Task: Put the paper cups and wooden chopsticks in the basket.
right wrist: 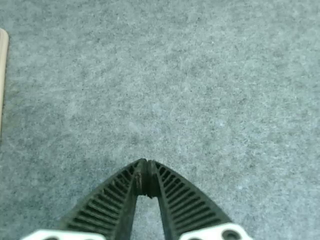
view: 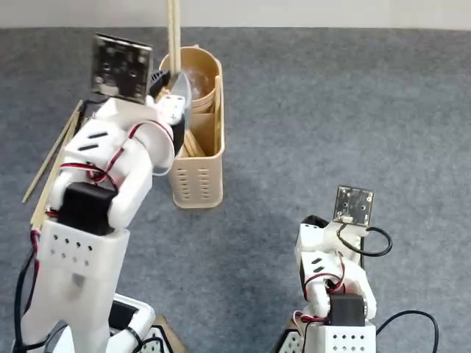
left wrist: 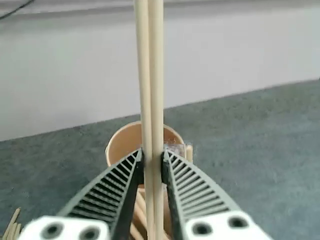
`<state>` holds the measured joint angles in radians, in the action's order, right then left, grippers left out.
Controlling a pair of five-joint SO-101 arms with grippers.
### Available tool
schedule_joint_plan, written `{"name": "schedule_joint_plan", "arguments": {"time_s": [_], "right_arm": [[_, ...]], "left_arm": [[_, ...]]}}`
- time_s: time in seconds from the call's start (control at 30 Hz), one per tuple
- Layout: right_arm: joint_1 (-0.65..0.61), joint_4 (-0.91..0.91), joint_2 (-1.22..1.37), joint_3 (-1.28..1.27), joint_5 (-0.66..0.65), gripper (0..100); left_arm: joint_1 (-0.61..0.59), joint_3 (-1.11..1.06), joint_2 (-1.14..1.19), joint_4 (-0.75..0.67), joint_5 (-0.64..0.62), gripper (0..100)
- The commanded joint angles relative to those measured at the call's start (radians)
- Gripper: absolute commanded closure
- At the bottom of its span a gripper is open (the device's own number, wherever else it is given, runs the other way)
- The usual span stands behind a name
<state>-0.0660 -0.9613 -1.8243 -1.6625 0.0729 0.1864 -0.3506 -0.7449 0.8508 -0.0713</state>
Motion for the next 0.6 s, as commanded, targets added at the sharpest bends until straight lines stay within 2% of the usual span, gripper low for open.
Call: {"name": "schedule_joint_plan", "arguments": {"time_s": [0.0,0.17,0.57], "right_arm": [[0.01,0.002,-0.001,-0.16,-0.009,99.4],[0.01,0.002,-0.001,-0.16,-0.009,99.4],[0.01,0.002,-0.001,-0.16,-0.009,99.4]], "left_arm": [[0.004,-0.022,-0.024,-0.018,0.026,99],[0.004,-0.03,-0.024,-0.017,0.023,90],[0.002,0.065,-0.025,0.066,0.026,90]]}}
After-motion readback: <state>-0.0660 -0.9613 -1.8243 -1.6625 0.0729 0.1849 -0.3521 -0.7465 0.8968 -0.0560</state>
